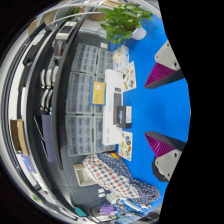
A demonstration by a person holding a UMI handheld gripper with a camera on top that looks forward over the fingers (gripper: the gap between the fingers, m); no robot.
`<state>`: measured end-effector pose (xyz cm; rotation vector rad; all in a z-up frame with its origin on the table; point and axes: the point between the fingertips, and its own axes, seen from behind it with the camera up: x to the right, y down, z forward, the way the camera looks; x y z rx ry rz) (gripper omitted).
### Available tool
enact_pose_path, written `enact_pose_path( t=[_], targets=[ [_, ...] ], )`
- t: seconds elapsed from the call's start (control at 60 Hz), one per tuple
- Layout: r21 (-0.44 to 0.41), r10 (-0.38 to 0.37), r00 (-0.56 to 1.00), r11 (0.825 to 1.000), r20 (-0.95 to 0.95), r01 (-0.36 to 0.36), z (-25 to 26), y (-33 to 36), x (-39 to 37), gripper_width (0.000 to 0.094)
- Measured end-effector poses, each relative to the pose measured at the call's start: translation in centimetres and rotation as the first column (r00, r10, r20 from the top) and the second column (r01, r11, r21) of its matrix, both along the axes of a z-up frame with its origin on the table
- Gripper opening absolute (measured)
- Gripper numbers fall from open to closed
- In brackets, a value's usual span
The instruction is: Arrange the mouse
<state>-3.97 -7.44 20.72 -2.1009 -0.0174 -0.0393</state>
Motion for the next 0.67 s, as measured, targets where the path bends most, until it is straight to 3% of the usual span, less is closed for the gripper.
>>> enact_pose_path(
  t=[0.3,0.667],
  targets=[
    [0.015,-0.021,1.0,1.0,-0.002,0.021,1.6,-2.1,7.0,0.086],
    [0.001,-0.03,0.999,1.0,-0.018,0.03,0.5,-3.4,9.2,0.086]
  ],
)
